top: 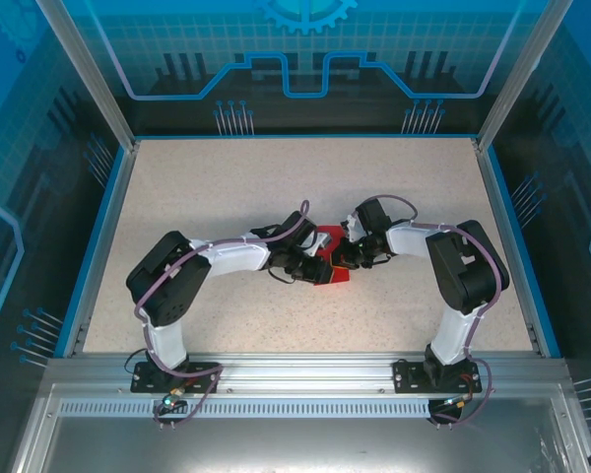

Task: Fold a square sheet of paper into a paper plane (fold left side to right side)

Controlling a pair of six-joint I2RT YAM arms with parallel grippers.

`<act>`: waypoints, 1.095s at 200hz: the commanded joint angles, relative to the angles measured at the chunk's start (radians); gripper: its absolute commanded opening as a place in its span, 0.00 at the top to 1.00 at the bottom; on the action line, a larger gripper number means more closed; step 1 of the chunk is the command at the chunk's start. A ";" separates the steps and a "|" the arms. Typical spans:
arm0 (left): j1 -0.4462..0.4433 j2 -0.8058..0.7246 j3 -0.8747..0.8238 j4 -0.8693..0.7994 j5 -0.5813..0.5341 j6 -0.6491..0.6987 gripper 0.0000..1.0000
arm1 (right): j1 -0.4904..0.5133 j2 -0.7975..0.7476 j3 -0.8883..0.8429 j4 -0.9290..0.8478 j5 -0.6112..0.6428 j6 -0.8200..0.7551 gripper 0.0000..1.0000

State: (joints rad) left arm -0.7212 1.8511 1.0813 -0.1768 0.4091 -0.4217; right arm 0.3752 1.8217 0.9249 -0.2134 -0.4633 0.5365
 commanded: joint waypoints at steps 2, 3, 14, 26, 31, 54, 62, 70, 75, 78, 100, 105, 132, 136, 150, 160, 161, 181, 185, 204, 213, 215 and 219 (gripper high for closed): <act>0.002 0.029 -0.009 0.018 0.022 -0.020 0.74 | 0.010 0.030 -0.005 -0.067 0.031 -0.020 0.98; 0.002 0.030 -0.010 0.018 0.022 -0.020 0.74 | 0.011 0.031 -0.005 -0.067 0.031 -0.020 0.98; 0.002 0.036 -0.013 0.020 0.017 -0.022 0.74 | 0.011 0.031 -0.004 -0.068 0.031 -0.021 0.98; 0.001 0.040 -0.019 0.023 0.019 -0.025 0.74 | 0.010 0.031 -0.003 -0.070 0.033 -0.023 0.98; 0.002 0.042 -0.023 0.025 0.018 -0.026 0.74 | 0.010 0.031 -0.004 -0.071 0.033 -0.023 0.98; 0.002 0.041 -0.036 0.031 0.015 -0.030 0.75 | 0.011 0.033 -0.002 -0.073 0.035 -0.026 0.98; 0.001 0.040 -0.041 0.034 0.013 -0.031 0.74 | 0.011 0.032 -0.002 -0.076 0.035 -0.027 0.98; 0.001 0.040 -0.046 0.037 0.014 -0.034 0.75 | 0.011 0.032 0.000 -0.076 0.037 -0.029 0.98; 0.002 0.040 -0.049 0.038 0.014 -0.034 0.75 | 0.011 0.033 -0.001 -0.078 0.037 -0.029 0.98; 0.001 0.041 -0.050 0.038 0.013 -0.036 0.75 | 0.010 0.032 -0.001 -0.078 0.037 -0.029 0.98; 0.001 0.040 -0.062 0.042 0.004 -0.038 0.75 | 0.011 0.033 0.001 -0.081 0.039 -0.030 0.98; 0.001 0.038 -0.065 0.042 0.002 -0.039 0.75 | 0.011 0.033 0.000 -0.081 0.039 -0.032 0.98; 0.002 0.035 -0.078 0.046 -0.003 -0.043 0.75 | 0.011 0.036 0.002 -0.085 0.041 -0.034 0.98; 0.002 0.034 -0.082 0.049 -0.004 -0.046 0.75 | 0.011 0.036 0.003 -0.086 0.040 -0.034 0.98; 0.001 0.032 -0.094 0.057 -0.004 -0.051 0.76 | 0.011 0.037 0.005 -0.089 0.041 -0.036 0.98; 0.001 0.027 -0.104 0.064 -0.004 -0.056 0.76 | 0.011 0.038 0.006 -0.092 0.042 -0.038 0.98; 0.002 0.026 -0.105 0.065 -0.004 -0.056 0.76 | 0.010 0.039 0.006 -0.093 0.042 -0.038 0.98; 0.001 0.012 -0.138 0.085 -0.004 -0.070 0.77 | 0.011 0.040 0.011 -0.099 0.046 -0.041 0.98; 0.001 0.010 -0.146 0.090 -0.004 -0.074 0.77 | 0.011 0.041 0.011 -0.098 0.048 -0.042 0.98; 0.002 -0.009 -0.186 0.121 0.002 -0.095 0.79 | 0.011 0.045 0.016 -0.102 0.046 -0.044 0.98; 0.001 -0.019 -0.207 0.134 0.005 -0.106 0.80 | 0.010 0.045 0.016 -0.103 0.045 -0.045 0.98; 0.001 -0.021 -0.210 0.138 0.006 -0.109 0.81 | 0.010 0.046 0.017 -0.104 0.047 -0.046 0.98; 0.001 -0.026 -0.222 0.144 0.006 -0.114 0.81 | 0.011 0.048 0.018 -0.103 0.046 -0.045 0.98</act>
State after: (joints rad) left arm -0.7193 1.8523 0.9321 -0.0071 0.4088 -0.4923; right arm 0.3763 1.8294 0.9424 -0.2440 -0.4641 0.5114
